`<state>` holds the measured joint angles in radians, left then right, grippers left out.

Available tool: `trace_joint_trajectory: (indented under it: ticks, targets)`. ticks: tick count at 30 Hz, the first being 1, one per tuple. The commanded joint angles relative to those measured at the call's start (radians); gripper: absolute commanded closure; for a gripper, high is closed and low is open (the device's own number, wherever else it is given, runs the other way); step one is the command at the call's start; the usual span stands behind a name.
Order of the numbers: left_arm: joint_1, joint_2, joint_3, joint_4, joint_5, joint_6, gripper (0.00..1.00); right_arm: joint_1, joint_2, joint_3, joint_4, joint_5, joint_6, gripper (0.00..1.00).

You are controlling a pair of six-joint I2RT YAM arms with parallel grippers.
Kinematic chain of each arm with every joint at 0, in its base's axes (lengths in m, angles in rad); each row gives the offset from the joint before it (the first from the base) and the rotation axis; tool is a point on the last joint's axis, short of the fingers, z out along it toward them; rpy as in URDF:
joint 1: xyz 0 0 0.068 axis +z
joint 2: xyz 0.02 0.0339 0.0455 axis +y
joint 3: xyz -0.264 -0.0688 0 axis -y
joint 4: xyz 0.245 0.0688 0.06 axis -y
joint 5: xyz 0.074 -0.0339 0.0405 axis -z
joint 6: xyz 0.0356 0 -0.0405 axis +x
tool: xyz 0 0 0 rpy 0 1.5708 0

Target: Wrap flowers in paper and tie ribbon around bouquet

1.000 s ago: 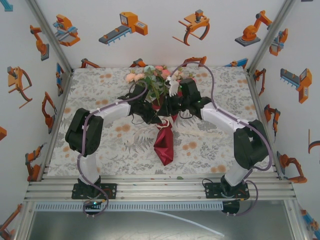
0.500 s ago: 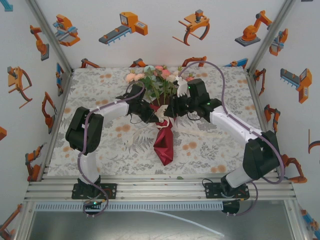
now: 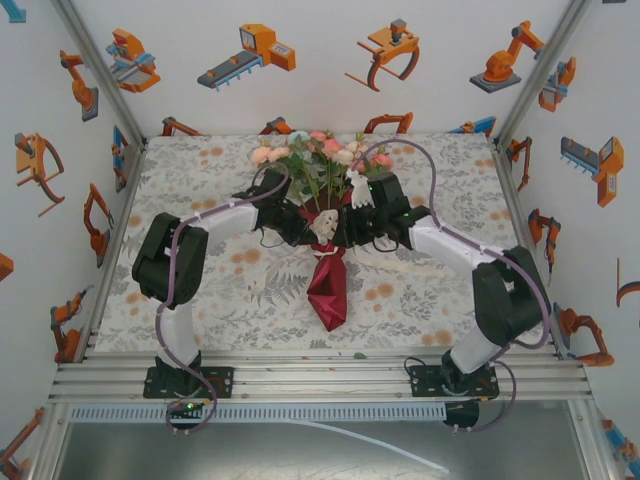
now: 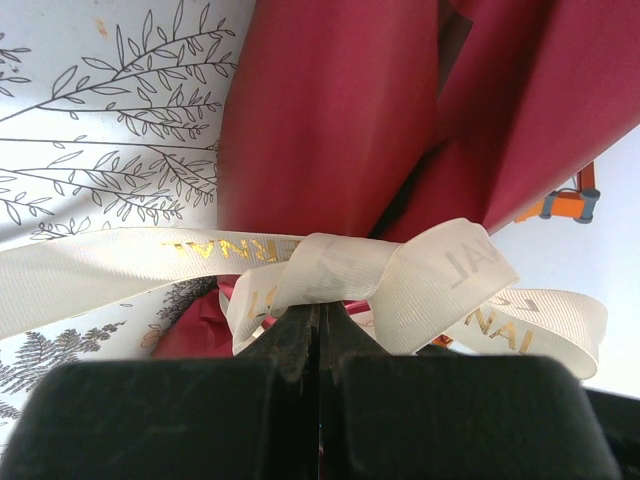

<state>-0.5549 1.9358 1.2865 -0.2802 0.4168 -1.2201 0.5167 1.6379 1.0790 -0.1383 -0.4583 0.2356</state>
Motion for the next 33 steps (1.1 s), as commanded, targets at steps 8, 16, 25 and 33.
trace_joint_trajectory:
  ticks: [8,16,25,33]
  targets:
    - [0.003,-0.003,-0.015,-0.005,0.019,-0.008,1.0,0.005,0.067,0.051,0.056,0.017,-0.009,0.83]
    - [0.004,0.007,-0.03,0.04,0.045,-0.05,1.0,0.006,-0.001,0.009,0.128,-0.096,-0.001,1.0]
    - [0.002,0.015,-0.038,0.153,0.092,-0.116,1.0,0.015,0.013,-0.021,0.212,-0.273,0.041,1.0]
    - [-0.001,0.009,-0.071,0.196,0.118,-0.123,1.0,0.045,0.069,0.032,0.175,-0.29,0.05,0.95]
